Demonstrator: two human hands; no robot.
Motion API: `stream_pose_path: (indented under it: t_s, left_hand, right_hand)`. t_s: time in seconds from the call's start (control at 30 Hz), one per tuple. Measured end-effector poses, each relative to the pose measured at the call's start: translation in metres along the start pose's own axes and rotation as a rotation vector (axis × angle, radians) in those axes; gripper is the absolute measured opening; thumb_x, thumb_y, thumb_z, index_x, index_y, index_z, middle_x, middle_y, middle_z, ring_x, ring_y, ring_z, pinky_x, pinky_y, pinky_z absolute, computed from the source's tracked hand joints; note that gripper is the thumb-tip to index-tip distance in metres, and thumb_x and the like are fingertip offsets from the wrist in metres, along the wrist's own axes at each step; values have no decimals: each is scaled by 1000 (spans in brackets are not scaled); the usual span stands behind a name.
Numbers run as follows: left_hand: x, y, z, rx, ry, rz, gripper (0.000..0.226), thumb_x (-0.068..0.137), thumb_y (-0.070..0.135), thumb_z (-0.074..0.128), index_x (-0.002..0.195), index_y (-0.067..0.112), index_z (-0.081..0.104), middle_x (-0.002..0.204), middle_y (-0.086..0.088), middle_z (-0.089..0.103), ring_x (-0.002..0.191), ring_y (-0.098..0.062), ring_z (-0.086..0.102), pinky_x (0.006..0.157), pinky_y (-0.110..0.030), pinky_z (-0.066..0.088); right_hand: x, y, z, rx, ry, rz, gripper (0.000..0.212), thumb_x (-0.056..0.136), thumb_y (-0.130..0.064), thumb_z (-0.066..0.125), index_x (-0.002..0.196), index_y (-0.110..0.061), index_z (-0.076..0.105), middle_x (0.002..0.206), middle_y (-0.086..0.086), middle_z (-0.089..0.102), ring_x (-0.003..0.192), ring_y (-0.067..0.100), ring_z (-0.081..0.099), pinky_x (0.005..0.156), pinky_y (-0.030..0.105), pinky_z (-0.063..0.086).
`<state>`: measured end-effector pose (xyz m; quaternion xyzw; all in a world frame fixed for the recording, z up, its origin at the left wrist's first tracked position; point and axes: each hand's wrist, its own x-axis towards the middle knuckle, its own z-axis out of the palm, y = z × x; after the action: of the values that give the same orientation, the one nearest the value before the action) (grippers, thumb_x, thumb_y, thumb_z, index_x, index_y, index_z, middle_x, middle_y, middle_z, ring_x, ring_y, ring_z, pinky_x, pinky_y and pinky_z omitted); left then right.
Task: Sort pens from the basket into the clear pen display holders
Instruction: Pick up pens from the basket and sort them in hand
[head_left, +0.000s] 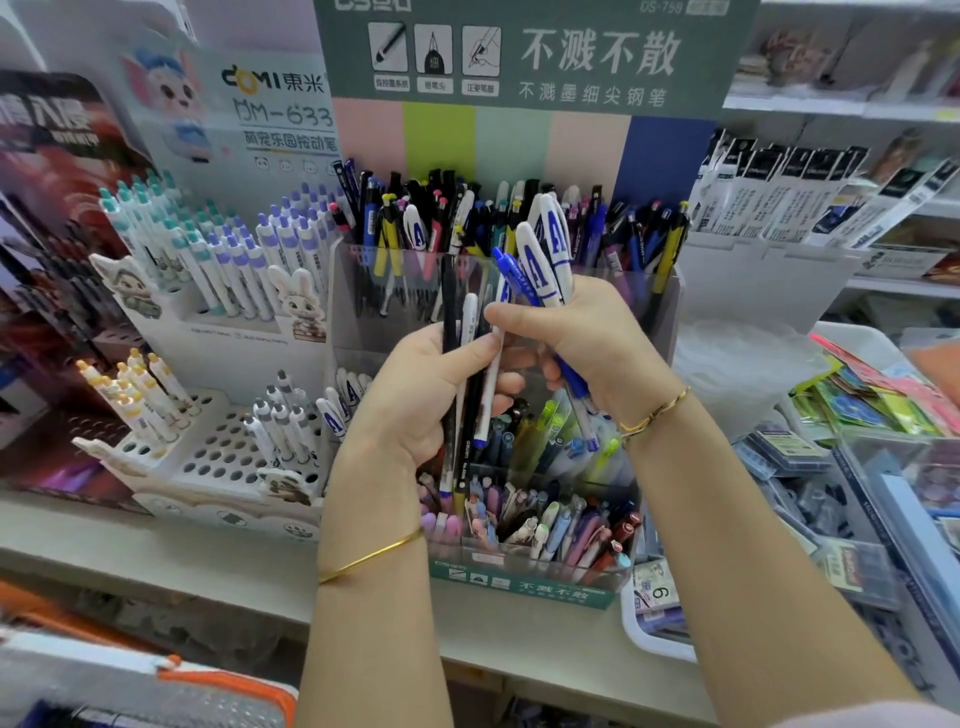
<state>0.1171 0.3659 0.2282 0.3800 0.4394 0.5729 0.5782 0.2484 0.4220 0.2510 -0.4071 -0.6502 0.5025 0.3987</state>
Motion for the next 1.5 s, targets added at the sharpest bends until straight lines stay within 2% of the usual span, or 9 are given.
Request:
stream_pose_path:
  t_s: [0.2, 0.33, 0.4, 0.67, 0.93, 1.03, 1.17, 1.27, 1.5]
  left_hand:
    - [1, -1, 1, -69, 64, -30, 18, 99, 6, 46, 94, 2, 63, 86, -13, 66, 75, -20, 69, 68, -36, 61]
    - [5, -3, -5, 70, 183, 22, 23, 100, 13, 48, 91, 13, 68, 86, -2, 61, 83, -19, 58, 81, -35, 54]
    - [5, -3, -5, 93, 169, 19, 25, 101, 18, 46, 92, 17, 70, 104, -9, 66, 93, -28, 63, 87, -42, 52]
    - [5, -4, -4, 29, 242, 53, 19, 101, 19, 47, 95, 17, 65, 73, 6, 67, 44, -2, 40, 43, -13, 36]
    - [7, -1, -5, -488, 244, -32, 21, 101, 17, 45, 93, 2, 56, 70, -3, 66, 41, -2, 49, 30, -9, 28]
    - [10, -1, -5, -596, 242, -78, 20, 101, 17, 47, 93, 0, 55, 76, -5, 61, 39, -2, 52, 28, -9, 27]
    - [13, -2, -5, -656, 219, -92, 29, 100, 20, 49, 85, 0, 64, 88, -10, 56, 35, -2, 47, 27, -10, 29]
    - [13, -3, -4, -555, 181, -82, 43, 101, 24, 46, 74, 2, 71, 85, -10, 55, 35, -2, 41, 28, -9, 28]
    - [10, -8, -7, -187, 315, -86, 13, 97, -1, 42, 99, -3, 55, 67, -3, 46, 45, -4, 40, 35, -12, 28]
  right_hand:
    - [4, 3, 0, 147, 165, 10, 11, 88, -6, 61, 91, 4, 60, 57, 2, 65, 32, 10, 42, 34, 20, 38]
    - [1, 1, -6, 137, 145, 39, 14, 88, -2, 55, 74, 0, 59, 55, 5, 62, 34, 11, 42, 36, 21, 40]
    - [-2, 0, -6, 149, 103, 69, 16, 89, -4, 57, 73, -2, 59, 53, 3, 63, 35, 9, 44, 38, 20, 41]
    - [-6, 8, -6, 285, -14, 220, 11, 90, 0, 55, 80, -3, 54, 50, 4, 56, 43, 15, 58, 44, 24, 50]
    - [-15, 16, -5, 168, -91, 75, 5, 89, -2, 61, 87, -6, 60, 53, 4, 56, 43, 12, 53, 43, 23, 45]
    - [-16, 16, 1, 226, -183, -118, 14, 87, 2, 61, 93, -10, 65, 78, 25, 62, 46, 13, 53, 44, 23, 46]
    - [-17, 15, 7, 270, -298, -216, 40, 82, 10, 61, 89, -28, 72, 104, 21, 68, 58, 11, 59, 51, 23, 50]
    - [-15, 14, 13, 287, -187, -244, 23, 84, 10, 61, 100, -5, 69, 93, 11, 73, 71, 14, 67, 54, 21, 50]
    - [-4, -2, 4, 308, 264, -258, 25, 80, -9, 74, 96, 7, 65, 96, 26, 69, 69, 16, 62, 50, 24, 49]
